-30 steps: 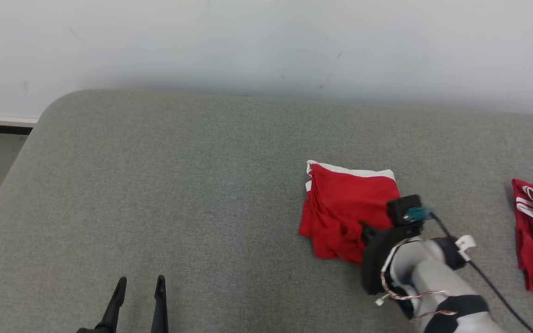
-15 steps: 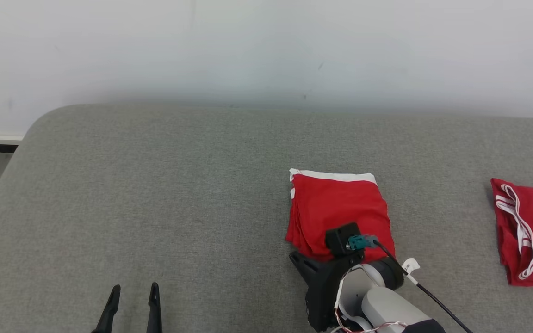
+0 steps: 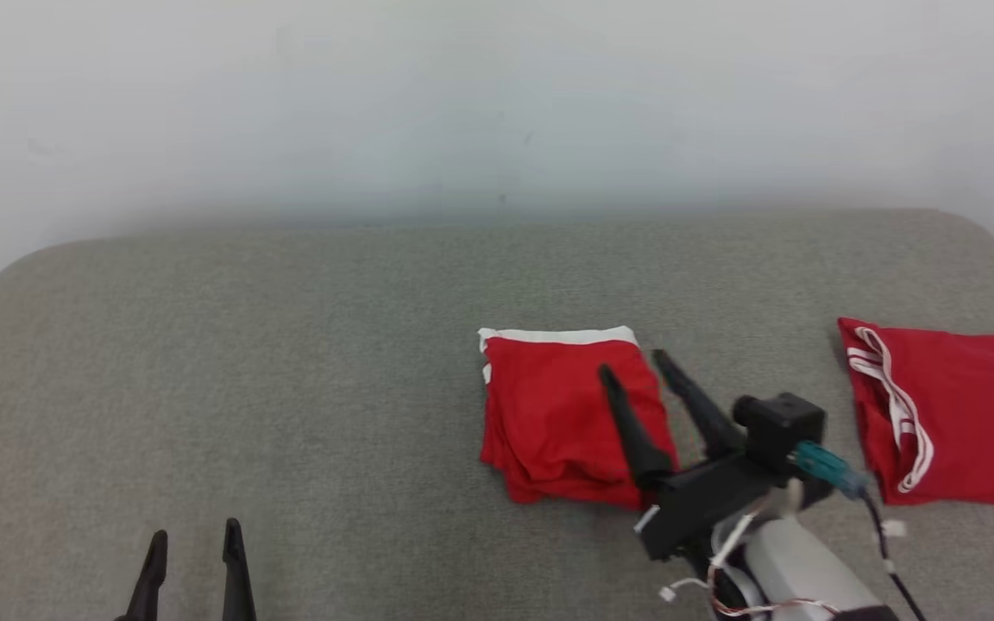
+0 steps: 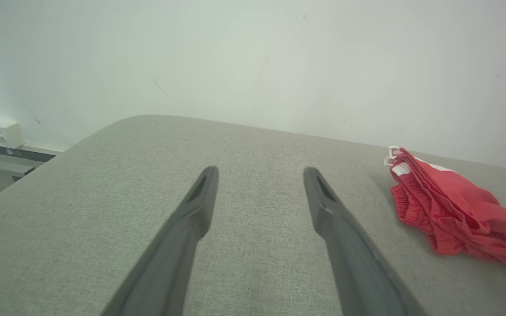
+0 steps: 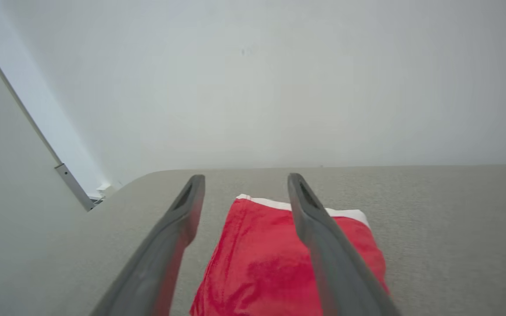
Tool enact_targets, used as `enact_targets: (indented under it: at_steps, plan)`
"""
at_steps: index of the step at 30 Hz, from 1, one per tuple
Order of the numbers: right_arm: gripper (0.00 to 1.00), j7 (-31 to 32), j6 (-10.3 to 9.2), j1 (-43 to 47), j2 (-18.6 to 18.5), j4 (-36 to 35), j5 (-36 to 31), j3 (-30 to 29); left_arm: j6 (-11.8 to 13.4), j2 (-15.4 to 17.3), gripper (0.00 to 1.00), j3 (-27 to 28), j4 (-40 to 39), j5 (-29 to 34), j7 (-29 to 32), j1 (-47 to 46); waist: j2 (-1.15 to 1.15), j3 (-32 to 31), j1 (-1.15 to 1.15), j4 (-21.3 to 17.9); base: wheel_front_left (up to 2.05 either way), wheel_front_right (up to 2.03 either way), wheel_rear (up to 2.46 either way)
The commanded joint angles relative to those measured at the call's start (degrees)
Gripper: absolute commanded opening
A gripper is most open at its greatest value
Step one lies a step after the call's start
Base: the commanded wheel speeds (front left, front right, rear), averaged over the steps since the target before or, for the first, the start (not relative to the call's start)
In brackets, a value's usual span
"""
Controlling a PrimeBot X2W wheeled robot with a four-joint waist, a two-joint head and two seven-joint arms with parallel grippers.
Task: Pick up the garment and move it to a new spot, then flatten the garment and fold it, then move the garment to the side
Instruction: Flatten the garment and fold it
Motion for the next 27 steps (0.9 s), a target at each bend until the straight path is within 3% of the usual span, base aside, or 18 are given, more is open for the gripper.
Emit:
enact_targets:
  at_steps: [1, 8, 16, 27]
  plan:
    - [1.00, -0.7, -0.16, 1.9, -0.6, -1.4, -1.8, -1.8, 0.2, 0.0, 1.00, 0.4, -0.4, -0.5, 0.0, 0.4, 0.00, -1.2, 0.00, -2.1, 0.00, 0.00, 0.00]
    - [1.00, -1.5, -0.16, 11.3, -3.0, -10.4, -12.0, -13.4, 0.6, 0.0, 1.00, 1.6, -1.4, 0.0, 0.0, 0.8, 0.00, -2.2, 0.00, -4.7, 0.00, 0.00, 0.00]
    - [1.00, -1.5, -0.16, 19.3, -6.9, -12.2, -12.5, -14.4, 0.6, 0.0, 1.00, 1.6, -2.8, 2.0, 0.0, 3.4, 0.00, -3.5, 0.00, -5.9, 0.00, 0.00, 0.00]
    - [1.00, -1.4, -0.16, 22.6, -5.1, -13.3, -12.8, -16.6, 0.7, 0.0, 1.00, 1.8, -1.3, 1.7, 0.0, 6.0, 0.00, -4.5, 0.00, -6.0, 0.00, 0.00, 0.00]
